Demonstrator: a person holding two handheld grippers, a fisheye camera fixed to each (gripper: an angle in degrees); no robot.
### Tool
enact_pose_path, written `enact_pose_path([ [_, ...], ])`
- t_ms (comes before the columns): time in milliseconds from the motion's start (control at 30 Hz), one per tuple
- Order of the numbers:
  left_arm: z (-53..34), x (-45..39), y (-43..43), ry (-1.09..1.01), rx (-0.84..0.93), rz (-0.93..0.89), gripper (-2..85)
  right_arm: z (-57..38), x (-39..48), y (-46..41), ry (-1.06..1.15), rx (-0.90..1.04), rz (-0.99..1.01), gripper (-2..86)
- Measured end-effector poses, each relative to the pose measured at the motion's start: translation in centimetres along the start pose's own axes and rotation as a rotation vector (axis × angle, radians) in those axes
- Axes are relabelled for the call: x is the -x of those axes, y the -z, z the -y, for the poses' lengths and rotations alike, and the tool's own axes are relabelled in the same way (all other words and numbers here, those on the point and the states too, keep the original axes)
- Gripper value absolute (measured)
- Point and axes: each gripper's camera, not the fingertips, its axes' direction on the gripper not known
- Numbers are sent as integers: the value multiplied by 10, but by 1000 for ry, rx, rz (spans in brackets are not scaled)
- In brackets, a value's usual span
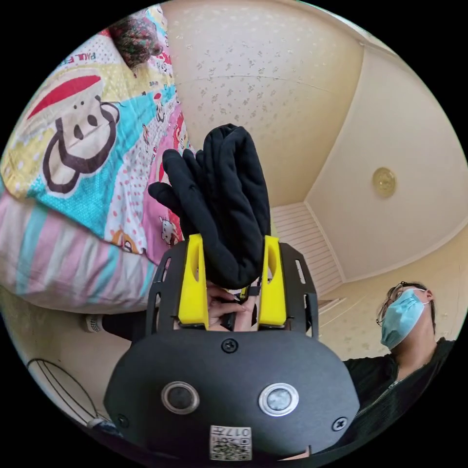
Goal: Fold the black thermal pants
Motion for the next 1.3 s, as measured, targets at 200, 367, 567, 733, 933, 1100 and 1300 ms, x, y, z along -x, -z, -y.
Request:
enact_pose_path([
  [200,17,-77,-123,-201,223,-55,156,71,52,58,90,-251,115,176],
  [367,24,-135,-287,-247,439,-187,156,185,129,123,285,-427,88,177],
  [567,6,-177,-428,-442,622,-70,119,296,97,202,126,-614,-59,178],
  [733,-73,-134,-454,-528,571,39,104,316,-25,265,-98,-666,-168,178],
  [933,-143,-88,-488,-512,660,66,96,287,-21,248,73,-541,-201,186],
  [1100,-172,-91,-506,-501,667,59,93,240,-36,255,58,-606,-185,168],
  [1300,-201,-103,-511,-583,672,121,87,180,-44,269,58,-618,-220,114],
])
